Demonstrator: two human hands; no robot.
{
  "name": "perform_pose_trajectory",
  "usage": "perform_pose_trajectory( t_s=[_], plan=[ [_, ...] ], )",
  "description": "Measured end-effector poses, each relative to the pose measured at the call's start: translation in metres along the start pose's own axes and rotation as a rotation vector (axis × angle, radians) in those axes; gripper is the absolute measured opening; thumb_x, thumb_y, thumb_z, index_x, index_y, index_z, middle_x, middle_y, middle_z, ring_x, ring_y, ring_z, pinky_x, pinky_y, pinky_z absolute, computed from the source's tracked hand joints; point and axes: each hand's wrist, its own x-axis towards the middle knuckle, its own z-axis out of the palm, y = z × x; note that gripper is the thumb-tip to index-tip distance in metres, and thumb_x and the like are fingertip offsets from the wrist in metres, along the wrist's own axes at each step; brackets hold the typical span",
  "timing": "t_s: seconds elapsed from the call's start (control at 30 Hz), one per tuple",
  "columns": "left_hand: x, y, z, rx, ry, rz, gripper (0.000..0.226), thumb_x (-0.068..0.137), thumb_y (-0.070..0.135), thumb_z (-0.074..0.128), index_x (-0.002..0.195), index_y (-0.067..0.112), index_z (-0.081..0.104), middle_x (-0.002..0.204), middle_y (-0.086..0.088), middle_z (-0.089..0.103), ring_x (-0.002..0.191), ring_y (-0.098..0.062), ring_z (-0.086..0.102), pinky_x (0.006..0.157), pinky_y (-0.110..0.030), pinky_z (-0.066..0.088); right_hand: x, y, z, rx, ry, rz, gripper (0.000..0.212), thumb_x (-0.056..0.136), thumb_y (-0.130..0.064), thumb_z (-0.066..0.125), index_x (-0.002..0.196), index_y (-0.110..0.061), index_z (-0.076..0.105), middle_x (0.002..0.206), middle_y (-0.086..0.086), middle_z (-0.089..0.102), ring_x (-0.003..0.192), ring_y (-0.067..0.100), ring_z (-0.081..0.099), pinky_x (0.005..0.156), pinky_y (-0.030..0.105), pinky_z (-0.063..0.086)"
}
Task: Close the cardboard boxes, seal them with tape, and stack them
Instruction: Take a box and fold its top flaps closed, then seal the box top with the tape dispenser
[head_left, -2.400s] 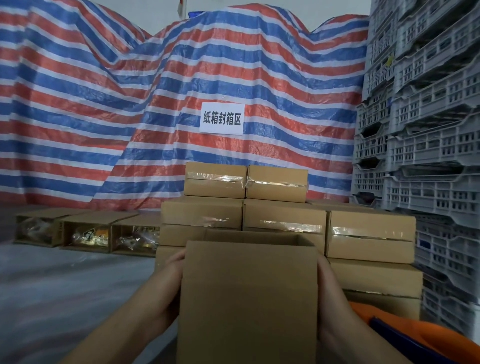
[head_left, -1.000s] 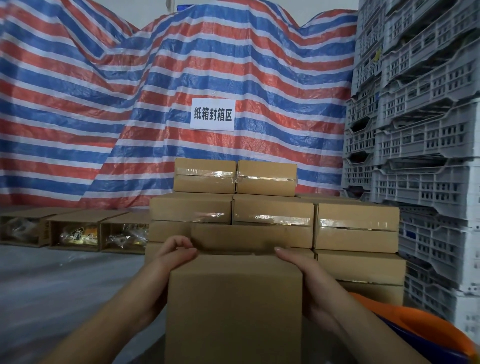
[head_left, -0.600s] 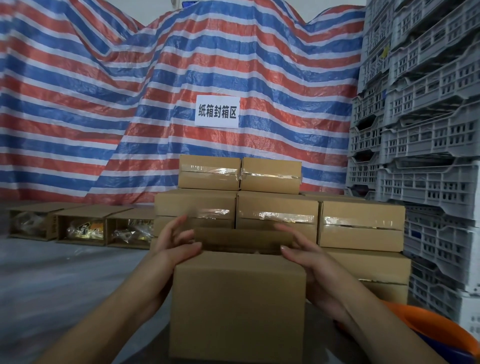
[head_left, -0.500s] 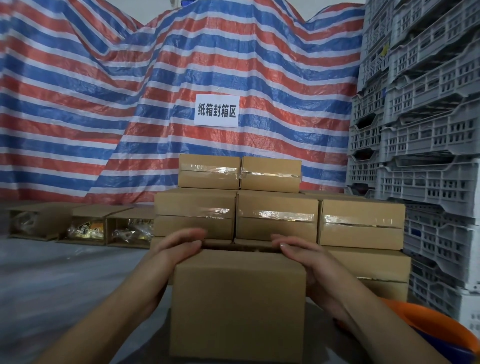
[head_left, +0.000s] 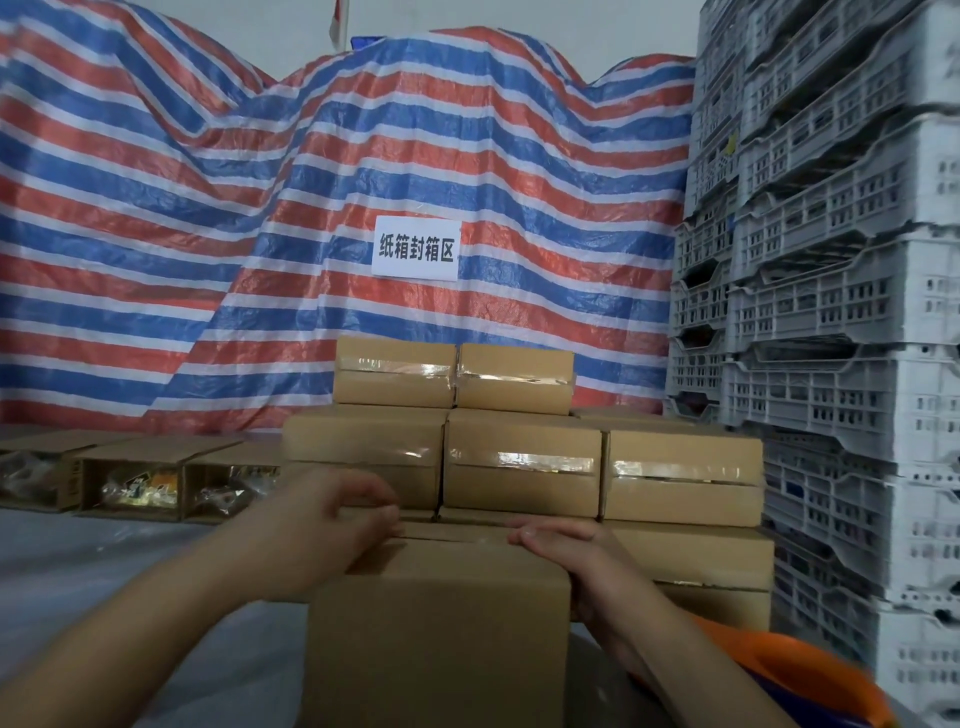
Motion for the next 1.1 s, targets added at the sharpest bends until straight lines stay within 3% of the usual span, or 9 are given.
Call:
perform_pose_trajectory(
  t_s=[0.1, 0.17, 0.23, 0.33, 0.47, 0.53, 0.7, 0.93, 1.1],
  plan=[
    [0.0, 0.031, 0.012, 0.213, -0.075, 0.203, 0.069, 0.07, 0.083, 0.027, 0.125, 0.049, 0.051, 0.106, 0.049, 0.039, 0.095, 0.032, 0.039, 0.073, 0.002, 0.035, 0.001, 0.002, 0.001, -0.017, 0.015, 0.002, 0.044, 0.06, -0.049, 0.08, 0.099, -0.029, 0.08, 0.104, 0.0, 0.077, 0.108, 0.025, 0.068, 0.086, 0.038, 0.052],
    [0.004, 0.034, 0.026, 0.378, -0.181, 0.241, 0.084, 0.072, 0.087, 0.024, 0.148, 0.051, 0.022, 0.142, 0.044, 0.021, 0.128, 0.013, 0.028, 0.099, -0.009, 0.023, 0.0, 0.001, 0.001, -0.017, 0.005, -0.002, 0.045, 0.06, -0.05, 0.08, 0.1, -0.03, 0.08, 0.106, 0.001, 0.077, 0.11, 0.027, 0.067, 0.095, 0.044, 0.053],
    [0.006, 0.029, 0.038, 0.549, -0.258, 0.244, 0.086, 0.074, 0.09, 0.026, 0.15, 0.054, 0.007, 0.159, 0.028, 0.011, 0.14, -0.005, 0.027, 0.103, -0.025, 0.026, -0.003, -0.001, 0.002, -0.014, -0.006, 0.006, 0.047, 0.059, -0.048, 0.082, 0.101, -0.028, 0.08, 0.107, 0.003, 0.076, 0.111, 0.028, 0.067, 0.099, 0.048, 0.053],
    [0.006, 0.022, 0.042, 0.603, -0.236, 0.288, 0.082, 0.076, 0.089, 0.033, 0.148, 0.059, 0.008, 0.155, 0.029, 0.025, 0.131, -0.004, 0.041, 0.088, -0.021, 0.029, -0.006, -0.004, 0.003, -0.029, -0.002, 0.023, 0.051, 0.057, -0.047, 0.085, 0.103, -0.023, 0.08, 0.109, 0.006, 0.076, 0.112, 0.029, 0.066, 0.099, 0.048, 0.054],
    [0.005, 0.026, 0.039, 0.573, -0.254, 0.229, 0.082, 0.077, 0.087, 0.036, 0.149, 0.056, 0.01, 0.155, 0.028, 0.025, 0.135, -0.005, 0.037, 0.092, -0.021, 0.028, -0.016, -0.019, -0.007, -0.243, -0.001, -0.036, 0.026, 0.09, -0.05, 0.066, 0.112, -0.038, 0.072, 0.112, -0.011, 0.07, 0.109, 0.012, 0.062, 0.092, 0.036, 0.053],
    [0.003, 0.028, 0.039, 0.583, -0.265, 0.216, 0.083, 0.079, 0.086, 0.036, 0.15, 0.054, 0.01, 0.157, 0.027, 0.021, 0.139, -0.007, 0.033, 0.099, -0.025, 0.027, -0.022, -0.027, -0.024, -0.576, 0.16, -0.152, 0.025, 0.098, -0.054, 0.052, 0.113, -0.038, 0.063, 0.104, -0.018, 0.062, 0.096, -0.001, 0.057, 0.077, 0.022, 0.046],
    [0.0, 0.031, 0.038, 0.584, -0.296, 0.198, 0.082, 0.081, 0.085, 0.035, 0.151, 0.052, 0.009, 0.159, 0.025, 0.017, 0.142, -0.009, 0.029, 0.108, -0.028, 0.025, -0.058, -0.03, -0.067, -1.527, 0.413, -0.069, 0.045, 0.094, -0.068, 0.038, 0.083, -0.026, 0.051, 0.08, -0.007, 0.05, 0.075, 0.014, 0.053, 0.063, 0.03, 0.043],
    [-0.003, 0.035, 0.034, 0.587, -0.337, 0.168, 0.085, 0.08, 0.086, 0.028, 0.153, 0.048, 0.007, 0.161, 0.021, 0.013, 0.143, -0.01, 0.026, 0.108, -0.03, 0.026, -0.089, 0.001, -0.079, -1.518, 0.373, 0.061, 0.049, 0.087, -0.074, 0.043, 0.105, -0.029, 0.045, 0.114, -0.004, 0.063, 0.105, 0.017, 0.063, 0.071, 0.032, 0.044],
    [-0.006, 0.038, 0.031, 0.518, -0.357, 0.128, 0.085, 0.078, 0.086, 0.014, 0.153, 0.047, 0.01, 0.163, 0.015, 0.014, 0.147, -0.015, 0.021, 0.113, -0.037, 0.022, -0.093, 0.003, -0.075, -1.525, 0.42, 0.199, 0.055, 0.08, -0.083, 0.039, 0.08, -0.029, 0.051, 0.082, -0.011, 0.054, 0.079, 0.011, 0.057, 0.063, 0.026, 0.043]
  ],
)
